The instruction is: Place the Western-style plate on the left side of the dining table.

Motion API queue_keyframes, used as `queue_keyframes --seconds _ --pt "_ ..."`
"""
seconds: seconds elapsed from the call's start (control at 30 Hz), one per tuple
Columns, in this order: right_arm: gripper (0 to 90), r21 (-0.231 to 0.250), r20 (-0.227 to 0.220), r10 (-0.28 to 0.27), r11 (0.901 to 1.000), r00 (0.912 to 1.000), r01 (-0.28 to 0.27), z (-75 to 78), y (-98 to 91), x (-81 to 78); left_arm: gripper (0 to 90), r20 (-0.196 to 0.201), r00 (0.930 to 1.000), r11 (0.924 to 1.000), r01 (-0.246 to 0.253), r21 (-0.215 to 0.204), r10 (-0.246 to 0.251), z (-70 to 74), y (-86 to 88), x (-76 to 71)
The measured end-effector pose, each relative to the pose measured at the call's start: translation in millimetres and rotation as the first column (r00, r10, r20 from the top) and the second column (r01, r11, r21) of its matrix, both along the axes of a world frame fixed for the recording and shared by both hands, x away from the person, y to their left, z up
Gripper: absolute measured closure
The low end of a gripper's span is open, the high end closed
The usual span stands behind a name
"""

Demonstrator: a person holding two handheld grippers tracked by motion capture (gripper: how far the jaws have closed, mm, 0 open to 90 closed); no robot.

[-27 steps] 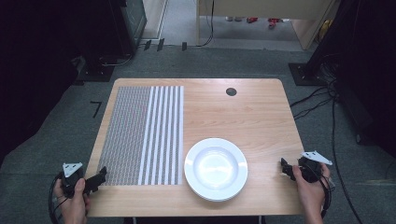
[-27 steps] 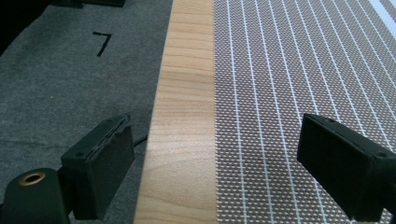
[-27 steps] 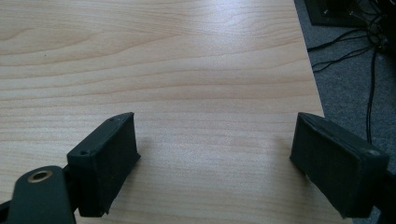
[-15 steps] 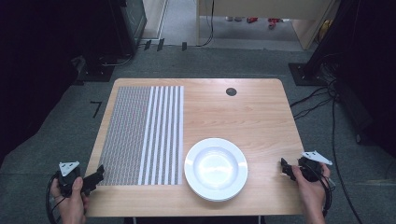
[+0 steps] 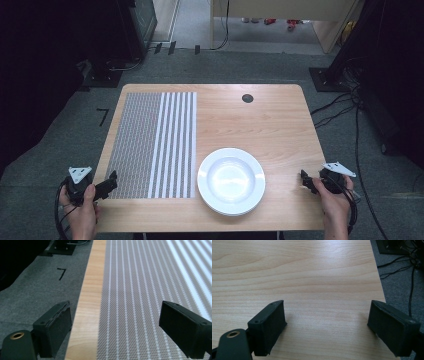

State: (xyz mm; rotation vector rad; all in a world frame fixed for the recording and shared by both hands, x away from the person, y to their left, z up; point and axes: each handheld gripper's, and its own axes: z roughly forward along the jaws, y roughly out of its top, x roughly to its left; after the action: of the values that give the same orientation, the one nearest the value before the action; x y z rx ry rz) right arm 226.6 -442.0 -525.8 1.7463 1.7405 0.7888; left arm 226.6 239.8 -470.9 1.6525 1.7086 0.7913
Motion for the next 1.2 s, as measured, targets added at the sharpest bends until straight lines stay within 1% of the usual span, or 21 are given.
queue_keyframes --seconds 0.1,0.2,0.27,0.43,0.63,0.93,1.0,1.07,1.1,1.13,1.2 --pt "14.3 0.000 0.000 0.001 1.0000 1.0000 -0.001 0.0 -0.1 0.1 11.0 0.004 0.9999 0.9998 0.015 -0.016 -0.015 2.9 -5.9 2.9" --pt "14.2 0.001 0.000 0.000 1.0000 1.0000 0.000 0.0 -0.1 0.1 11.0 0.000 0.9997 0.9997 0.024 -0.009 -0.024 4.4 -8.8 5.0" --pt "13.7 0.001 -0.001 -0.002 1.0000 1.0000 0.002 0.0 -0.2 0.3 11.1 0.004 0.9996 0.9996 0.027 -0.007 -0.027 6.3 -12.0 7.0" --pt "13.5 0.001 -0.002 -0.004 1.0000 1.0000 0.004 0.0 -0.2 0.5 11.0 0.017 0.9991 0.9989 0.040 -0.024 -0.039 12.4 -20.1 12.8" --pt "13.4 0.002 -0.003 -0.006 1.0000 1.0000 0.006 0.1 -0.1 0.5 11.0 0.024 0.9978 0.9975 0.062 -0.034 -0.061 15.7 -30.3 18.4" --pt "13.4 0.001 -0.002 -0.005 1.0000 1.0000 0.005 0.0 -0.1 0.5 11.0 0.030 0.9965 0.9952 0.080 -0.056 -0.078 18.4 -42.5 25.9" --pt "13.4 0.000 -0.002 -0.004 1.0000 1.0000 0.004 0.0 -0.2 0.5 11.0 0.031 0.9955 0.9935 0.092 -0.067 -0.090 19.1 -49.6 28.8" --pt "13.4 0.001 -0.002 -0.005 1.0000 1.0000 0.005 0.0 -0.1 0.5 11.0 0.033 0.9945 0.9925 0.102 -0.068 -0.100 19.3 -55.7 31.1" --pt "13.4 0.000 -0.002 -0.004 1.0000 1.0000 0.004 0.0 -0.2 0.5 11.0 0.033 0.9945 0.9925 0.102 -0.068 -0.100 19.3 -55.7 31.1" --pt "13.4 0.000 -0.002 -0.004 1.0000 1.0000 0.004 0.0 -0.2 0.5 11.0 0.032 0.9933 0.9910 0.113 -0.071 -0.111 20.0 -61.6 33.4" --pt "13.4 0.000 -0.001 -0.004 1.0000 1.0000 0.004 0.0 -0.2 0.5 11.0 0.035 0.9920 0.9891 0.124 -0.079 -0.122 21.0 -68.0 35.8"
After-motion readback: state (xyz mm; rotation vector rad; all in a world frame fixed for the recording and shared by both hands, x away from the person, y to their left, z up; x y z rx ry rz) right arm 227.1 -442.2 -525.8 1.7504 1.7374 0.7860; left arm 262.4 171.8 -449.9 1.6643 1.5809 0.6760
